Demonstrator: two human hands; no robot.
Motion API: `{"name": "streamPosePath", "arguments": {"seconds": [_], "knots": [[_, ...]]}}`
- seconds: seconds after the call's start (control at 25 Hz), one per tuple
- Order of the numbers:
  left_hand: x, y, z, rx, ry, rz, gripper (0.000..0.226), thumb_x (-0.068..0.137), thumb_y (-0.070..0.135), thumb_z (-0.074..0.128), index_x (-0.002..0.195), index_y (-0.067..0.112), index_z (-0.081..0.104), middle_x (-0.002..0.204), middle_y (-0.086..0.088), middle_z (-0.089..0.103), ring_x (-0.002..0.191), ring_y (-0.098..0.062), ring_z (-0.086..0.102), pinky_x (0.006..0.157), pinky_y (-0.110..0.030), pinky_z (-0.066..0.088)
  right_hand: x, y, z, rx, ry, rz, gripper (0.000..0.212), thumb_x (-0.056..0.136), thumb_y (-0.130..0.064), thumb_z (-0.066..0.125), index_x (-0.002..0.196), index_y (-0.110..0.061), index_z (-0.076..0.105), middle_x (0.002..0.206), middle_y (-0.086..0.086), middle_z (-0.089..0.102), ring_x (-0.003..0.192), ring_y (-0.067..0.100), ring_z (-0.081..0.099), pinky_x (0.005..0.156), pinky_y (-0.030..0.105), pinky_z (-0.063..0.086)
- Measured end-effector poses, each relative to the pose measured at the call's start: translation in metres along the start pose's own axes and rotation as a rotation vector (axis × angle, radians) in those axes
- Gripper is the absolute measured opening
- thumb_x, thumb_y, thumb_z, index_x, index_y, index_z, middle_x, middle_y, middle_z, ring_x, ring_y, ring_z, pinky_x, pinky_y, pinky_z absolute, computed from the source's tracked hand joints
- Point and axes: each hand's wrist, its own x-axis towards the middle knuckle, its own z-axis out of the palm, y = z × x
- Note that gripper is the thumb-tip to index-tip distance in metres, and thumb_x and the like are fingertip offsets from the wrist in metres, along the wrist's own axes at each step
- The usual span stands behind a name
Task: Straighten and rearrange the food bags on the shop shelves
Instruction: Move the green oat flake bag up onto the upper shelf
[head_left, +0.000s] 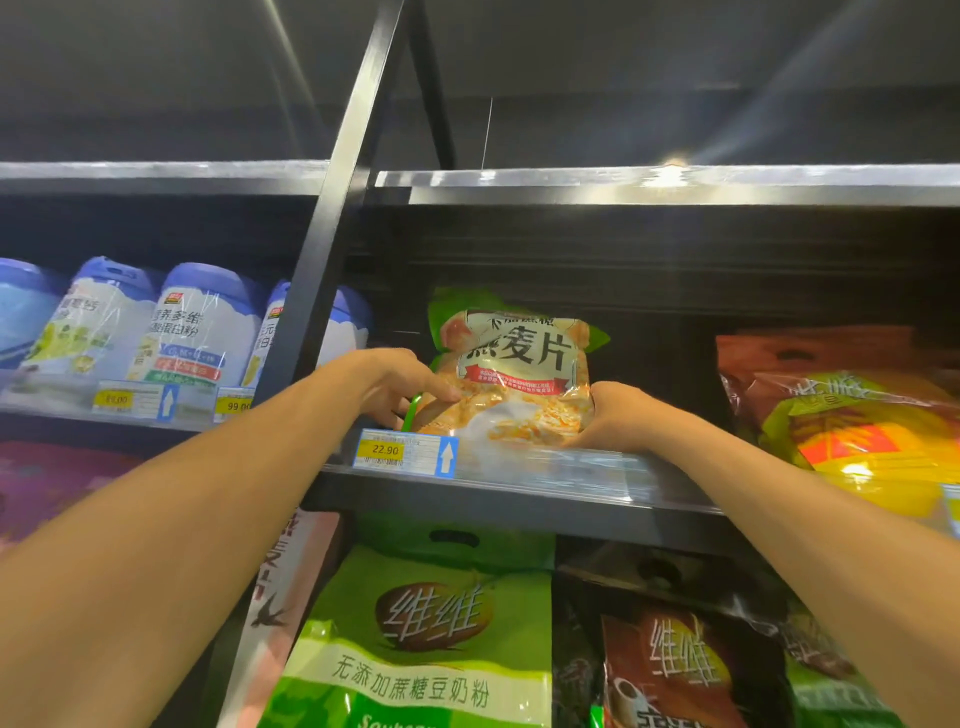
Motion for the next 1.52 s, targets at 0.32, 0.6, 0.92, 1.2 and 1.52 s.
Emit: {"name": "streamPosePath", "arguments": {"seconds": [0.32,0.6,0.92,1.2,1.52], "knots": [[0.019,-0.012,0.002,0.056,-0.034,-0.079,0.066,0.075,0.023,0.090,0.131,0.004,0.060,0.144,-0.019,0.060,0.120,-0.043,0.066,0.099,-0.063,0.054,0.010,-0.001,0.004,-0.083,-0.027,0.001,0.030,0.080,-0.039,0.085,0.096,-0.026,0.063,0.101,-0.003,0.069,0.093,0.014,0.064,0.077,0.029,0.051],[0.019,-0.012,0.000,0.130,-0.027,-0.094,0.082,0.068,0.036,0.094,0.136,0.009,0.058,0.143,-0.012,0.062,0.128,-0.039,0.062,0.107,-0.061,0.048,0.010,0.001,0.004,-0.086,-0.053,-0.006,0.042,0.080,-0.042,0.084,0.111,-0.020,0.067,0.107,0.000,0.072,0.097,0.017,0.067,0.083,0.032,0.055],[-0.002,-0.006,0.011,0.262,0.119,0.008,0.086,0.085,0.038,0.083,0.153,0.009,0.039,0.147,-0.014,0.055,0.128,-0.036,0.059,0.108,-0.057,0.049,-0.002,-0.003,-0.002,-0.189,-0.004,0.012,0.067,0.072,-0.062,0.082,0.118,-0.021,0.056,0.111,-0.001,0.068,0.099,0.019,0.066,0.093,0.045,0.057],[0.001,-0.012,0.011,0.312,0.120,0.046,0.090,0.084,0.048,0.081,0.154,0.009,0.039,0.145,-0.012,0.058,0.123,-0.033,0.062,0.107,-0.053,0.052,-0.007,-0.010,-0.005,-0.341,0.026,0.048,0.119,0.035,-0.105,0.047,0.123,-0.025,0.050,0.111,-0.005,0.066,0.099,0.020,0.065,0.090,0.048,0.056],[0.002,-0.010,0.016,0.334,0.142,0.082,0.087,0.085,0.050,0.079,0.152,0.010,0.041,0.146,-0.012,0.056,0.125,-0.033,0.061,0.106,-0.052,0.053,-0.005,-0.014,-0.005,-0.371,0.038,0.067,0.127,0.039,-0.108,0.045,0.132,-0.022,0.051,0.119,-0.003,0.066,0.105,0.023,0.064,0.093,0.048,0.054]]}}
